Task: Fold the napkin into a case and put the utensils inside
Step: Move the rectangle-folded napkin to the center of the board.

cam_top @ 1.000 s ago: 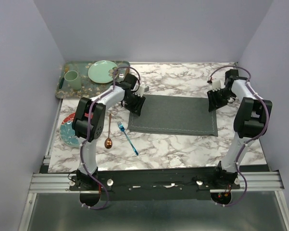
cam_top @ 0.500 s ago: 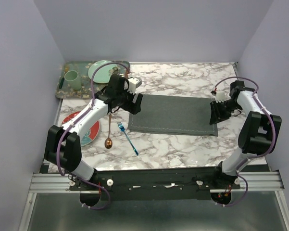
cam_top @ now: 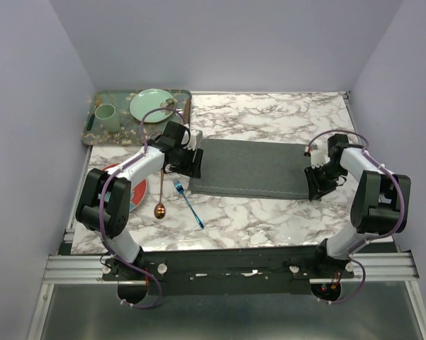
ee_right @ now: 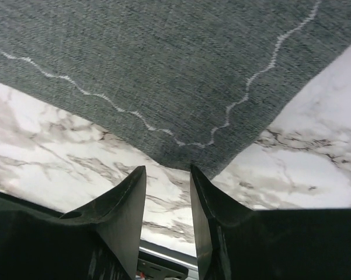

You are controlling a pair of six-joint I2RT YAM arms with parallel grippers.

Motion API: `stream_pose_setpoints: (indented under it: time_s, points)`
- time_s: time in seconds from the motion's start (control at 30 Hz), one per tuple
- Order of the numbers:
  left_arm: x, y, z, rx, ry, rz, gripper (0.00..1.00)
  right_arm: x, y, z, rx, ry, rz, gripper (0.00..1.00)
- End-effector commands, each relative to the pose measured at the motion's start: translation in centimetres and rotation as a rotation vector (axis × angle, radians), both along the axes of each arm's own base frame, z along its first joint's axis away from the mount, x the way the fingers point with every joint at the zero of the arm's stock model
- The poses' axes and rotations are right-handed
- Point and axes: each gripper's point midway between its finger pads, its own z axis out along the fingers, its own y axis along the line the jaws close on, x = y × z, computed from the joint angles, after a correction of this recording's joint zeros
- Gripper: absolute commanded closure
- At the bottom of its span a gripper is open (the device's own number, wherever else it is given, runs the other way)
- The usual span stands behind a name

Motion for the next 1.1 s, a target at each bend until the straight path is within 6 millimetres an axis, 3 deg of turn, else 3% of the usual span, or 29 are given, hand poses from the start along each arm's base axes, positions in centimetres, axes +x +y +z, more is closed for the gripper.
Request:
stream_pose_setpoints:
  time_s: [0.0,0.23,0.47,0.7,0.73,0.83,0.97,1.07]
  points:
    - [0.0,-0.2,-0.2,-0.009,0.021,0.010,0.30,1.6,-2.6,-0.5,-0.138,-0.076,-0.011,0.56]
    - [0.1,0.1,-0.6,0.016,0.029,0.007,0.32,1.9,-3.3,-1.1,-0.173,-0.050,-0.036,0.56]
    - [-0.4,0.4,-0.9,0.022,0.038,0.001,0.33,1.9,-2.7,0.4,-0.136,-0.056,-0.045,0.55]
    - [-0.6,-1.5,1.2,-0.101,0.013,-0.049,0.40,3.3,-0.7,4.5,-0.010,-0.122,-0.002,0.53]
    - [-0.4,-1.6,1.5,-0.103,0.002,-0.051,0.40,4.3,-0.3,5.3,0.012,-0.154,0.002,0.52]
    - [-0.1,-2.0,0.7,-0.097,0.017,-0.066,0.43,5.6,1.5,6.3,0.123,-0.182,-0.002,0.51]
    - [-0.7,-2.7,-1.4,-0.083,0.076,-0.097,0.53,6.3,3.2,4.9,0.218,-0.110,-0.026,0.52]
    - [-1.3,-3.2,-2.8,-0.057,0.099,-0.129,0.57,6.5,3.2,3.5,0.189,-0.098,-0.018,0.52]
